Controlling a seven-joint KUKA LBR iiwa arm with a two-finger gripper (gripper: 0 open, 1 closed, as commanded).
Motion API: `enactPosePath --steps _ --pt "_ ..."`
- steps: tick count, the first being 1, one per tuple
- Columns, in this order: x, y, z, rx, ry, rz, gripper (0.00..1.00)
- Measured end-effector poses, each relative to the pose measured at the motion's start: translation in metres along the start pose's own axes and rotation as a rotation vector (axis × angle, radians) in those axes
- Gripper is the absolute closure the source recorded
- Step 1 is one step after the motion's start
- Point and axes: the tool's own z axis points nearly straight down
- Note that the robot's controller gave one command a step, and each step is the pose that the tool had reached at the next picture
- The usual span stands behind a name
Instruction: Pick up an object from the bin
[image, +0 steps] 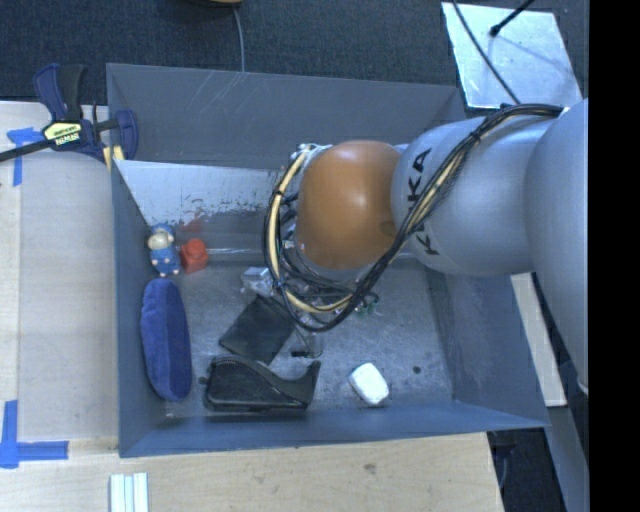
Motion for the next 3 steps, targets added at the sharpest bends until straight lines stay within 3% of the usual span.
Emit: enactPosePath --steps 1,2,3 --pt "-0.042 0.051 0.001 -0.003 -0.001 -0.383 0.0" --pt "-0.004 0.046 0.029 0.004 -0.003 -0.049 0.0" --pt "-0.005 0.045 0.028 0.005 -0.006 -0.048 0.0"
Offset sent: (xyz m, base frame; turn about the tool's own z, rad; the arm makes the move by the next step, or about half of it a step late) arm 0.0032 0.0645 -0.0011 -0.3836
